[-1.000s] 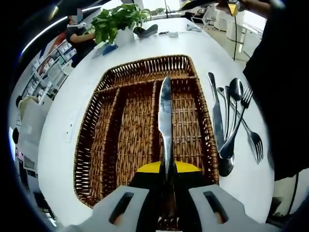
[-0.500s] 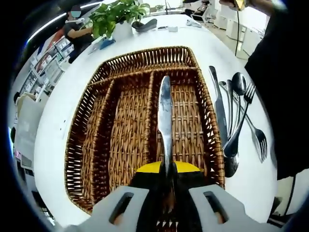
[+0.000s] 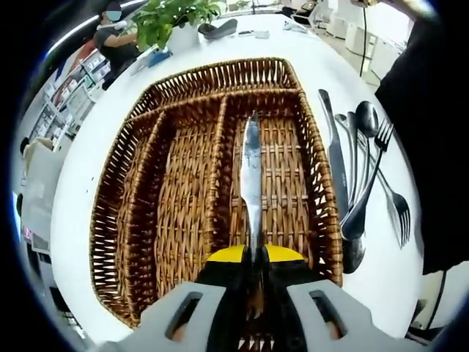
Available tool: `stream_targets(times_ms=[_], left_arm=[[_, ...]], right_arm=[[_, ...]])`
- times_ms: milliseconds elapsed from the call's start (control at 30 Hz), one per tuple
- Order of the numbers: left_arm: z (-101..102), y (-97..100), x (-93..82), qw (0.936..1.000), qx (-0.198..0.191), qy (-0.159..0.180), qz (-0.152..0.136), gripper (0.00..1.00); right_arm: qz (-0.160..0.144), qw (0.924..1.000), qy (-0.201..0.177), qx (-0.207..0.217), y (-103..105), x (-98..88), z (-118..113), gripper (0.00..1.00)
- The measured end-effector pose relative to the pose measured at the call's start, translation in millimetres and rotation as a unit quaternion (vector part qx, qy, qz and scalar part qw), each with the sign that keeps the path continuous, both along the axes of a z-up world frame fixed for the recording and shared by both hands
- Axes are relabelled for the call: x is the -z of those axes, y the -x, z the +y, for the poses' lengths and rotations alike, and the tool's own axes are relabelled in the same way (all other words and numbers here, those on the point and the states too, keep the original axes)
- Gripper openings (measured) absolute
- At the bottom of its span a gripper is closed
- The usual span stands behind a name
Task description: Arrange the knives, forks, and spoons in their matching storage slots by inserting each utensil handle-first until every utensil is classified and aligned in the correct compartment
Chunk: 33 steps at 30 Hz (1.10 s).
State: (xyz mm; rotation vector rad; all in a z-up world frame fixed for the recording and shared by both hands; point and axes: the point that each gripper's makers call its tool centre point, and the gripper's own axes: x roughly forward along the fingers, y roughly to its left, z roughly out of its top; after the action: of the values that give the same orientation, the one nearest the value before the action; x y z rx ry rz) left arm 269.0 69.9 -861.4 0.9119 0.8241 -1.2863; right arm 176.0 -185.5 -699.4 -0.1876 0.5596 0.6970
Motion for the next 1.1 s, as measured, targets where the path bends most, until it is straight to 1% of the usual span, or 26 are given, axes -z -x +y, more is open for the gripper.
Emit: stream_targets(times_ms=[67,100,133,200,433,533,633,667,733,867,1000,1067,1100], left_arm=[[1.0,0.1,3.6,1.0000,-0.005,-0.004,-0.001,0.06],[0.2,-0.6,2.6,0.9999,-0.011,0.001,0.001,0.06],[2.4,-0.7,2.8,0.9997,-0.022,-0.004,0.006,0.06],[2.0,-0.4,1.5,0.9999,-0.015,-0.001,0.003,0.06],[2.7,-1.4,1.9,0.9997,-0.025,0.006,0.001,0.07],[2.1,-1.4,1.1,0.9998,-0.020,0.003,-0.009,0.06],[1.7,-1.7,1.4,0.9998,-0.018,0.001,-0.010,0.07],[1.7,-1.8,1.7,0.9998,-0.020,0.002,-0.008,0.07],[1.9,-1.8,3.1,0.9990,-0.041,0.011,0.014,0.07],[1.9,-1.2,3.1,0.9991,-0.040,0.011,0.010,0.08],[1.3,1.3,0.9,0.9982,-0.053,0.024,0.012,0.12],[2.3,0.5,-4.3,0.9981,-0.051,0.033,-0.002,0.12],[2.9,0.5,-4.9,0.9981,-0.052,0.034,-0.002,0.13]], right_arm=[[0.001,1.0000,0.000,0.002,0.7,0.8,-0.7,1.00],[0.001,1.0000,0.000,0.002,1.0,1.0,-0.8,1.00],[0.001,1.0000,-0.001,0.003,1.4,1.2,-0.8,1.00],[0.002,1.0000,-0.001,0.003,2.0,2.4,-0.2,1.00],[0.002,1.0000,-0.004,0.002,1.6,3.7,3.1,1.00],[0.000,1.0000,-0.004,0.000,0.8,3.2,3.6,1.00],[0.000,1.0000,-0.004,-0.001,0.7,3.2,4.5,1.00],[0.000,1.0000,-0.004,-0.001,0.7,3.2,4.9,1.00],[0.000,1.0000,-0.004,-0.003,0.4,3.3,5.9,1.00],[-0.003,1.0000,-0.005,-0.005,-0.3,2.4,8.0,1.00],[-0.004,1.0000,-0.006,-0.005,0.1,1.9,7.5,1.00],[-0.004,1.0000,-0.005,-0.005,0.8,2.6,6.9,1.00],[-0.003,1.0000,-0.005,-0.005,0.9,2.7,6.8,1.00]])
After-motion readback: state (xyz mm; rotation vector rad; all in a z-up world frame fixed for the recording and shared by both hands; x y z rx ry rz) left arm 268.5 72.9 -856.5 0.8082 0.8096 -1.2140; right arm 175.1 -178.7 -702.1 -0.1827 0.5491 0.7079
